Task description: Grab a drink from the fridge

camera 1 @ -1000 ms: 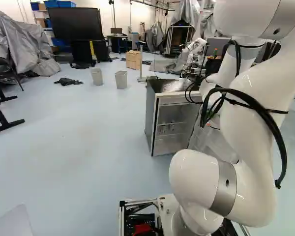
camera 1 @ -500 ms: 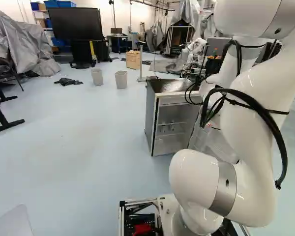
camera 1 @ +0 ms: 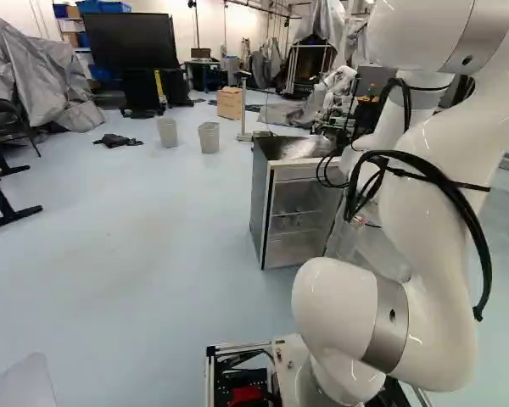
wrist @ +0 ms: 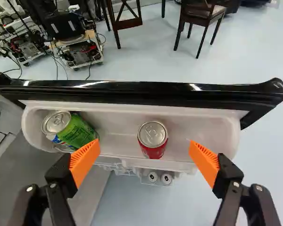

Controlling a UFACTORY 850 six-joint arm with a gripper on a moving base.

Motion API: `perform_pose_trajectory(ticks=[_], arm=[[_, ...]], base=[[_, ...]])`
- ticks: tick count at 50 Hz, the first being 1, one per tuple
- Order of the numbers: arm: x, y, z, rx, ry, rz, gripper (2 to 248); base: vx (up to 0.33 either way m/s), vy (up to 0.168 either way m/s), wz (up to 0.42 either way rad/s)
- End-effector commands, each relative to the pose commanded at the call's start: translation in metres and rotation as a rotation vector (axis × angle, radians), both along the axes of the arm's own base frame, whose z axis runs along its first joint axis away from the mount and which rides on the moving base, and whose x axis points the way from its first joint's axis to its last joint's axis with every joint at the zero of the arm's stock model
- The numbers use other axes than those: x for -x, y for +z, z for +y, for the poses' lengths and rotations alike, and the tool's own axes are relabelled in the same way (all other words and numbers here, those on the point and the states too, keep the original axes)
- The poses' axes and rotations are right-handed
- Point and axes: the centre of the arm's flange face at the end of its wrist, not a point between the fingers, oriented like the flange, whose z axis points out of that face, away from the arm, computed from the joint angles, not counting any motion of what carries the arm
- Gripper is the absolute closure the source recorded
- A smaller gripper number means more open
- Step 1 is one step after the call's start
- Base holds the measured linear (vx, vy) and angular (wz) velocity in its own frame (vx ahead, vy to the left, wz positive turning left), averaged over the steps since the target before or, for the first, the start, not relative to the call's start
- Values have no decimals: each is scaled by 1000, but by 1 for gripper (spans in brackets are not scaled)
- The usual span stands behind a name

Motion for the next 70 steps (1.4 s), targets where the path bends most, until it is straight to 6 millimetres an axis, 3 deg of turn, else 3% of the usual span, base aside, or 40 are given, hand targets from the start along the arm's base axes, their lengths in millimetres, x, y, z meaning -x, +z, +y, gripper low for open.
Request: perform_pose_trajectory(ticks=[42,70], arm=[[2,-1,-18,5,-25,-1,3],[-1,-18,-21,-12,-26,23,3]], base=[[0,0,0],[0,0,0]])
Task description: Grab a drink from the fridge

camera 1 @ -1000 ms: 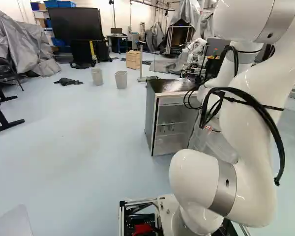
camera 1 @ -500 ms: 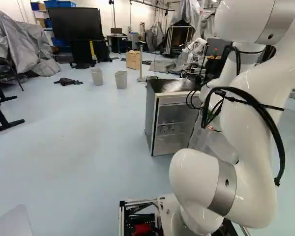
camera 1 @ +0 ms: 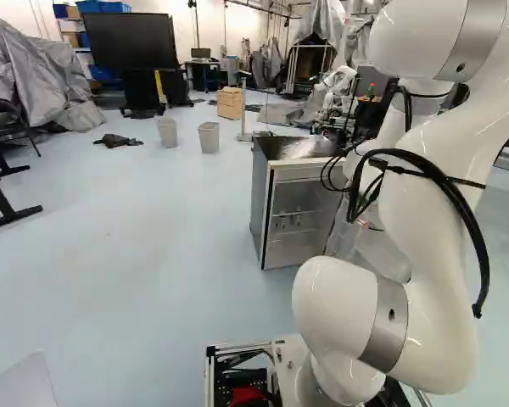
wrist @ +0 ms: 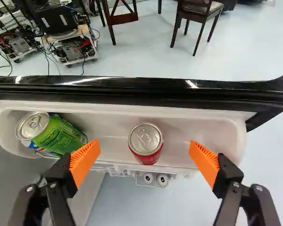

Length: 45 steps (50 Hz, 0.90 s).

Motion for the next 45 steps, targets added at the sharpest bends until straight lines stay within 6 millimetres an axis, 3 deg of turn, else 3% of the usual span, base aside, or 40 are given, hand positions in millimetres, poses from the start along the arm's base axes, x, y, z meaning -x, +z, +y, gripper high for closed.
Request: perform_pose_trajectory(ticks=[17,45], arm=[[-2,-1,-11,4,-17,-5,3],[2,-1,-14,3,-26,-4,3]], base=[[0,0,0],[0,0,0]])
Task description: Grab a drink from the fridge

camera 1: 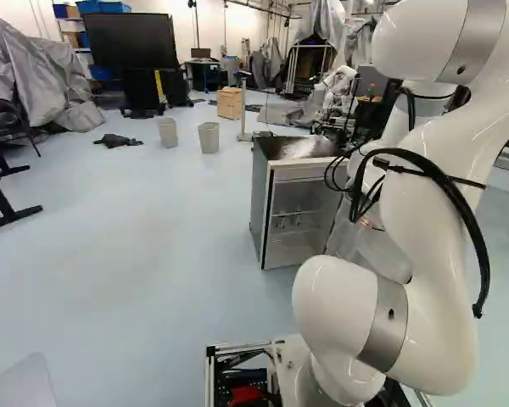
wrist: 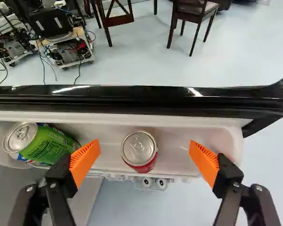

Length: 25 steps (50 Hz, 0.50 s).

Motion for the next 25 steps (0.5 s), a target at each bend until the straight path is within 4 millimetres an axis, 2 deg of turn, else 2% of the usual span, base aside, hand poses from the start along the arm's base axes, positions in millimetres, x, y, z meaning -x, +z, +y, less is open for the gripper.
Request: perform_pose_trajectory(ticks=[5,6,10,11,15,16,21,22,25], arm=[[0,0,0,0,0,0,3],[0,0,0,0,0,0,22],[0,0,0,0,0,0,22],[0,0,0,0,0,0,60],[0,0,0,0,0,0,60],[0,0,0,0,0,0,98],[0,0,0,0,0,0,98],[0,0,0,0,0,0,136],[0,0,0,0,0,0,136]], base=[[0,0,0],[0,0,0],[0,0,0],[0,0,0],[0,0,0],[0,0,0],[0,0,0],[0,0,0],[0,0,0]])
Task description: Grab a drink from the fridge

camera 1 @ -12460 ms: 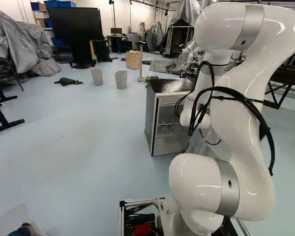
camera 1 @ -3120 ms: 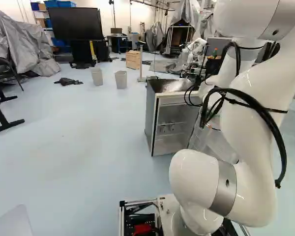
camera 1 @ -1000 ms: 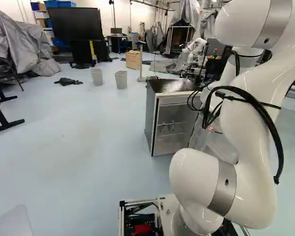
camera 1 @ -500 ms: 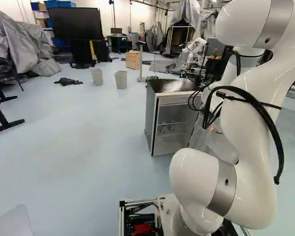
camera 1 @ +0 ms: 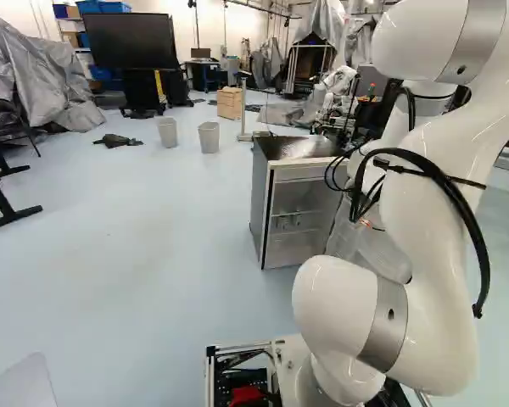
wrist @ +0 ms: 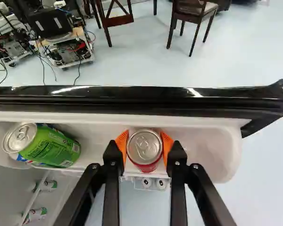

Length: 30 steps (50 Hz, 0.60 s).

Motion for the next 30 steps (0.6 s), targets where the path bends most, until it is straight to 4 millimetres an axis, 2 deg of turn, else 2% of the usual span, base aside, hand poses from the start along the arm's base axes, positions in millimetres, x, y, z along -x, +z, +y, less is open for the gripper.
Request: perform_pose_trajectory(ticks=[1,2,30], arm=[[0,0,0,0,0,0,136],[0,0,0,0,0,0,155],[1,1,6,9,7,1,155]], base=[[0,0,0],[0,0,0],[0,0,0]])
